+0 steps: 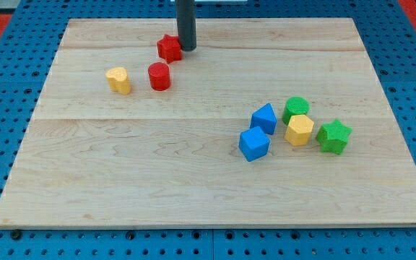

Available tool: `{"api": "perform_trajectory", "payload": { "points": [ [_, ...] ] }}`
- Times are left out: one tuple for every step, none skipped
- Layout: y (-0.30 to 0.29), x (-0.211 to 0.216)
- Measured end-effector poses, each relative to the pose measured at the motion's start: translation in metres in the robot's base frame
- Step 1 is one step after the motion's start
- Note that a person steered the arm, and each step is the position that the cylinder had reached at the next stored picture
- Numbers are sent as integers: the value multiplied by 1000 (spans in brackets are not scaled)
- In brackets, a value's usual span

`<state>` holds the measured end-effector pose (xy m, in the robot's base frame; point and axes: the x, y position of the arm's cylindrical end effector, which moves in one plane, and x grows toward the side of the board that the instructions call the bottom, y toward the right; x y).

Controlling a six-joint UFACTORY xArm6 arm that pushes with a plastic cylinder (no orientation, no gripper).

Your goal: Move the yellow heart towards the bottom right corner of the board

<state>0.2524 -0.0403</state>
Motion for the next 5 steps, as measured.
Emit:
{"api": "perform_trajectory", "payload": {
  "points": [
    [-9,-14],
    [-64,-5],
    [-68,39],
    [-79,62],
    [-113,79]
  ]
}}
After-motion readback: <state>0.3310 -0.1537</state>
